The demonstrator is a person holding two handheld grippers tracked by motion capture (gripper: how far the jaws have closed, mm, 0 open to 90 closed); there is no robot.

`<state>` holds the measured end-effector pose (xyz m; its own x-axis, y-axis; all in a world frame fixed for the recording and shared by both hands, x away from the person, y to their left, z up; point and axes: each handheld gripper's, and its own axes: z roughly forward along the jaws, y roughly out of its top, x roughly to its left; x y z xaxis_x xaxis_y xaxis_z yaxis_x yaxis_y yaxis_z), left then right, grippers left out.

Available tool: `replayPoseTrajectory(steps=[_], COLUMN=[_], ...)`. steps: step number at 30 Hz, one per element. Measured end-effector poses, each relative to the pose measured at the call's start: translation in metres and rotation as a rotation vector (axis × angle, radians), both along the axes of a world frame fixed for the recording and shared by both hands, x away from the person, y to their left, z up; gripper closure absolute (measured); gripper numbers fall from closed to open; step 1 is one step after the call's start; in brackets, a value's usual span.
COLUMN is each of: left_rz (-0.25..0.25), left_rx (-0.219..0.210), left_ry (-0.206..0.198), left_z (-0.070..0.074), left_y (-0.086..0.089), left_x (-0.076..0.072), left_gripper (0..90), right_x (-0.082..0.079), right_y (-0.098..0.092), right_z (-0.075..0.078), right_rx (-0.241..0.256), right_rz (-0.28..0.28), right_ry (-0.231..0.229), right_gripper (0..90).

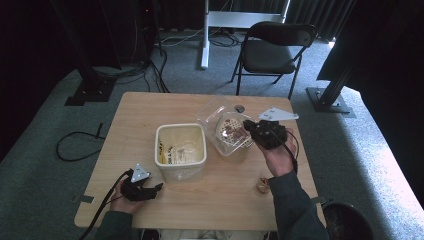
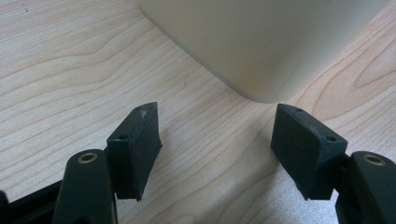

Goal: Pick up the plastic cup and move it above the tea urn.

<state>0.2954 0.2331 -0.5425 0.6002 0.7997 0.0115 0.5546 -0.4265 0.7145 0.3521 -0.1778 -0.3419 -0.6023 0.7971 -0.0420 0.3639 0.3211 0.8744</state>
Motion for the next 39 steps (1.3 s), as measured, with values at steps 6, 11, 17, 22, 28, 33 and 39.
replayPoseTrajectory(steps=[6,11,17,22,28,33,39], left_rz=[0.0,0.0,-0.001,0.0,0.0,0.0,0.0], left_rx=[0.0,0.0,0.001,0.001,0.0,0.0,0.001], left_ry=[0.0,-0.001,0.002,0.001,0.001,0.001,0.002], left_z=[0.0,0.0,0.0,0.0,0.0,0.0,0.0], left_y=[0.0,0.0,0.0,0.0,0.0,0.0,0.0], left_x=[0.0,0.0,0.0,0.0,0.0,0.0,0.0], left_gripper=[33.3,33.3,33.3,33.3,33.3,33.4,33.4], right_x=[0.001,0.0,0.0,0.002,0.007,0.005,0.002], right_y=[0.026,0.035,0.039,0.052,0.058,0.047,0.036], right_z=[-0.002,-0.002,-0.002,-0.004,-0.006,0.001,0.0], right_rx=[0.019,0.025,0.029,0.04,0.106,0.182,0.19], right_rz=[0.115,0.166,0.19,0.249,0.273,0.249,0.226], right_ry=[0.043,0.065,0.075,0.11,0.13,0.086,0.068], right_gripper=[86.4,86.2,86.2,85.6,53.9,48.5,49.2])
